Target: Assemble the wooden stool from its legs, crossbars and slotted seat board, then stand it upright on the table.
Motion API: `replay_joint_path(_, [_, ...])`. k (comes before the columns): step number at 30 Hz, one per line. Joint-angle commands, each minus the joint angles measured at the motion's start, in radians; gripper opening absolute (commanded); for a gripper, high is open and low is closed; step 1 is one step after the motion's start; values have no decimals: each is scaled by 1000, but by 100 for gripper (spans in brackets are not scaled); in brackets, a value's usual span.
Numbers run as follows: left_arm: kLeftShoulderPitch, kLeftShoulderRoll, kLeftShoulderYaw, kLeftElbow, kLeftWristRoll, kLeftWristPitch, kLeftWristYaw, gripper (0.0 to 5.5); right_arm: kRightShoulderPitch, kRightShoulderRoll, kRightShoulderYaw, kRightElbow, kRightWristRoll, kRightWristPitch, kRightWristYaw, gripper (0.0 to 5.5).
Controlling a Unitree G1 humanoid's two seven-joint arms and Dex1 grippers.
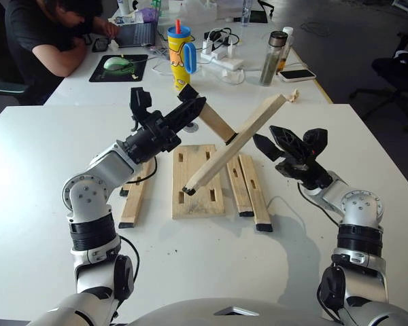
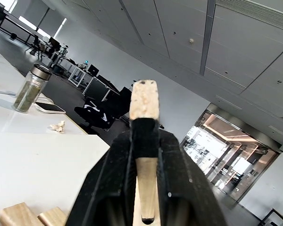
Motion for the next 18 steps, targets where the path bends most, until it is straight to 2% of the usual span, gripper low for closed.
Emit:
replay_joint_path(1, [20, 7, -28, -11, -63, 31, 10, 41, -28, -14, -1, -19, 28, 16, -4, 540])
replay_joint_path(5, [27, 20, -49, -13, -83, 38, 12, 41, -40, -17, -11, -37, 51, 26, -6, 540])
replay_joint_path(6, [27, 23, -51, -12, -89, 39, 11, 41, -42, -20, -9, -38, 50, 26, -9, 511])
replay_joint_path(12, [24, 43, -57, -7, -112, 29, 15, 41, -31, -38, 7, -47, 53, 36, 13, 436])
replay_joint_path(18, [15, 48, -46, 11, -143, 15, 29, 41, -35, -47, 14, -47, 43, 31, 34, 336])
